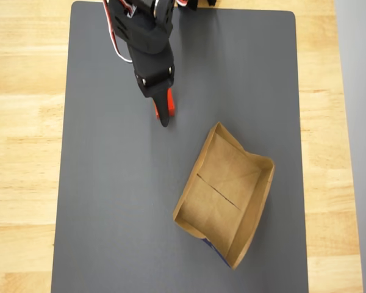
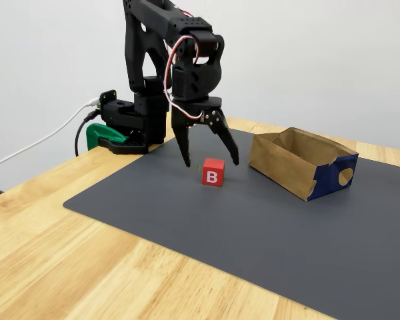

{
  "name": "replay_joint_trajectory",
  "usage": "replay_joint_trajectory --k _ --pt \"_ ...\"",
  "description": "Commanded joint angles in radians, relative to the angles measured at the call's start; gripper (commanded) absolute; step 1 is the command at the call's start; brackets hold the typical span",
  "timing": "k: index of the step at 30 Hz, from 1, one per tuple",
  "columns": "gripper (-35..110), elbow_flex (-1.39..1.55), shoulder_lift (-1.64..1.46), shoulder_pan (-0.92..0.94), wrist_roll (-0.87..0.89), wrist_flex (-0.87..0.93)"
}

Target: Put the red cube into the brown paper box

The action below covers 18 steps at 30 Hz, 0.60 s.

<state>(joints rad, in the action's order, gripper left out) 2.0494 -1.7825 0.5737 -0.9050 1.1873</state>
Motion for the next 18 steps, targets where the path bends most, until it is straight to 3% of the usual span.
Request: replay_joint_trajectory --k 1,18 --pt "40 0.029 -0.038 0.034 -0.044 -0.015" --pt "37 -0.044 0.095 -0.031 -0.049 0.009"
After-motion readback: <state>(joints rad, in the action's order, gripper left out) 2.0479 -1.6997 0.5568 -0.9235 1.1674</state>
